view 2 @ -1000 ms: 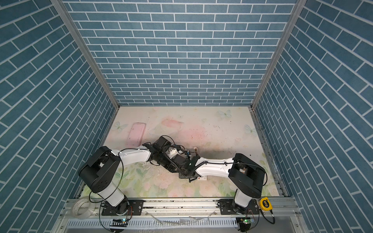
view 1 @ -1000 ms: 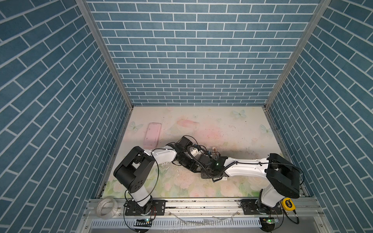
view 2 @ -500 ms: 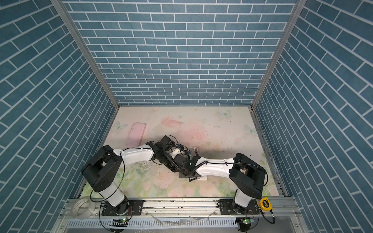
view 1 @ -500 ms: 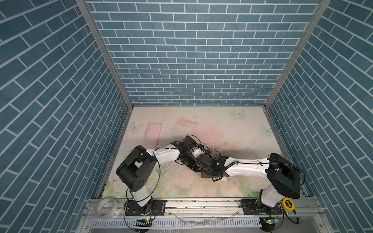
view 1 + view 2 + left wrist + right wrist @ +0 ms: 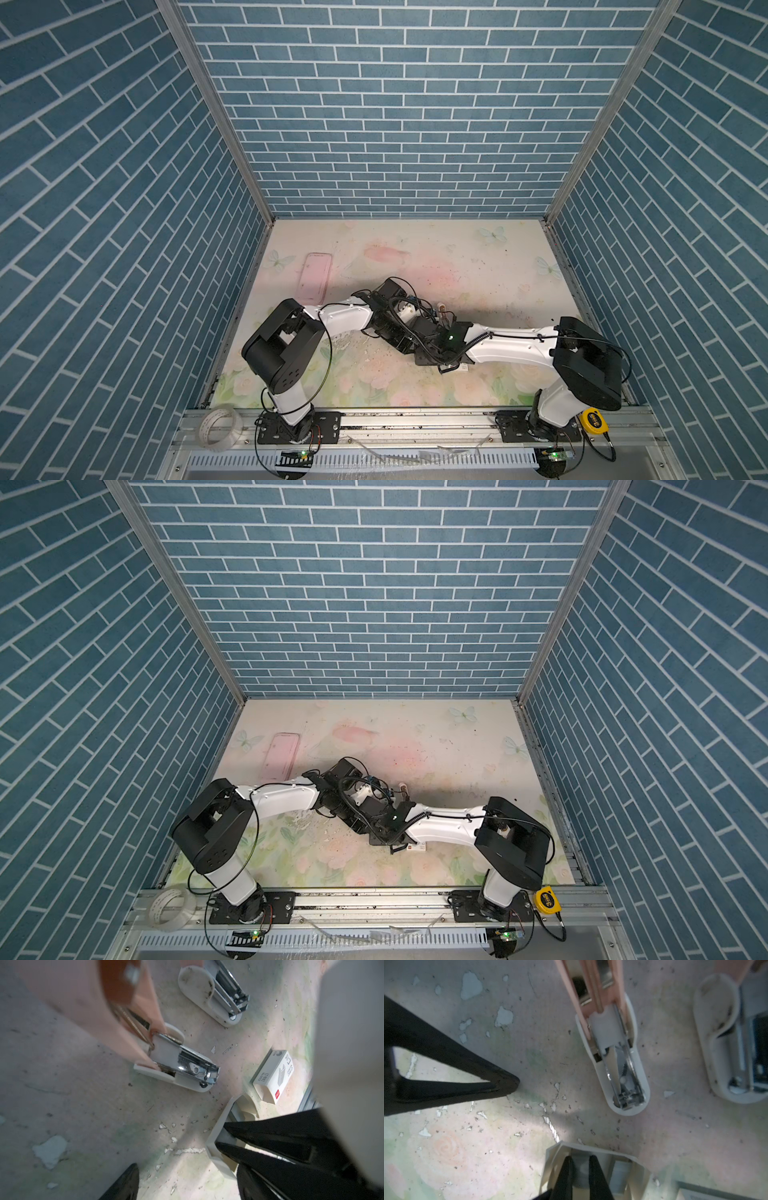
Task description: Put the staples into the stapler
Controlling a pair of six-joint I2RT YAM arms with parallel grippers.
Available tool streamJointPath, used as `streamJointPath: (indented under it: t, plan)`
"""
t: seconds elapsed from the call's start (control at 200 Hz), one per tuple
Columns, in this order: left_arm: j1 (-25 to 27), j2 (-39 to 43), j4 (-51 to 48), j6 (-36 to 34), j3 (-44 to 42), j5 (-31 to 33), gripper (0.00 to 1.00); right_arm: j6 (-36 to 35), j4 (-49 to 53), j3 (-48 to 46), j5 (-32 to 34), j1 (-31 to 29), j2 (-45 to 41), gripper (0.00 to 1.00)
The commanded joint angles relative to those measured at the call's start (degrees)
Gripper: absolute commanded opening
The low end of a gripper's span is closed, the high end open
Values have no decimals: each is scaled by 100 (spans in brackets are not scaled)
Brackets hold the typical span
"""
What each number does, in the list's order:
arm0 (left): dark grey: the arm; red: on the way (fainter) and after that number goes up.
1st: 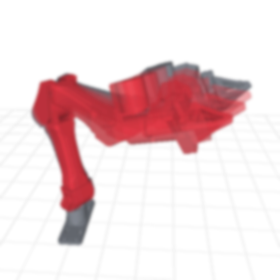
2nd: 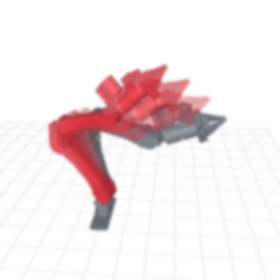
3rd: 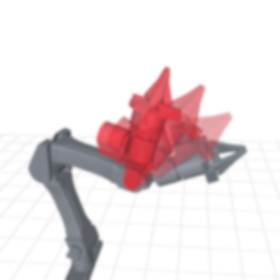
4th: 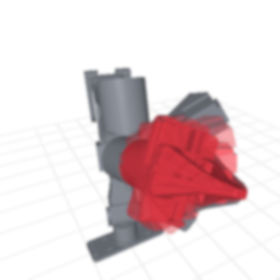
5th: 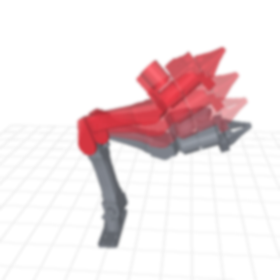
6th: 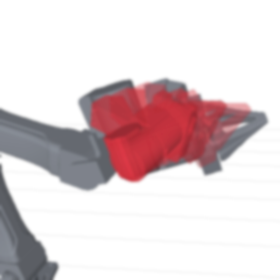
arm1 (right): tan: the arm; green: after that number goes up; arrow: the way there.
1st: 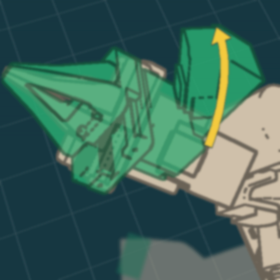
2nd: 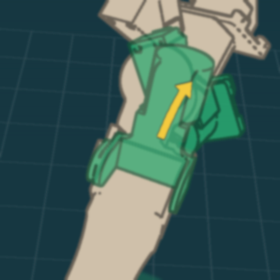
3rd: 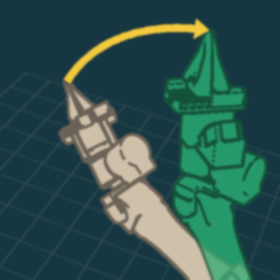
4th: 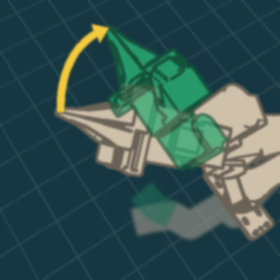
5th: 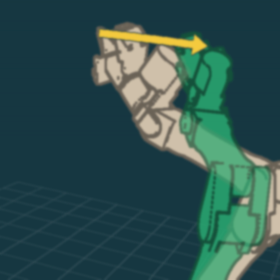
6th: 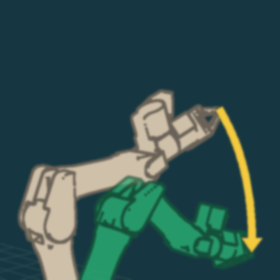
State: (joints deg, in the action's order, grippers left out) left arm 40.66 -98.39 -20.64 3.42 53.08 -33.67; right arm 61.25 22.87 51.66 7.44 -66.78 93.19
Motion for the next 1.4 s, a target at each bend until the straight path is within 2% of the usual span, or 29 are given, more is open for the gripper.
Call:
streamJointPath:
  t: [0.0, 0.36, 0.585, 0.805, 1.395]
  plan:
    - [25, -399, -351, -41, -87, 522, 76, 36, -127, -68, 29, -1, -116, 0]
    - [25, -470, -466, -49, -39, 726, 66, 60, -131, -129, 97, -14, -182, 0]
    - [20, -380, -493, -69, -38, 726, 73, 75, -215, -234, 169, -26, -263, 0]
    - [-66, 103, -581, -217, 17, 604, 75, 0, -273, -314, 238, -17, -366, 0]
    - [-1311, 940, -502, -236, -72, 383, 76, -210, -311, -236, 95, -19, -150, 0]
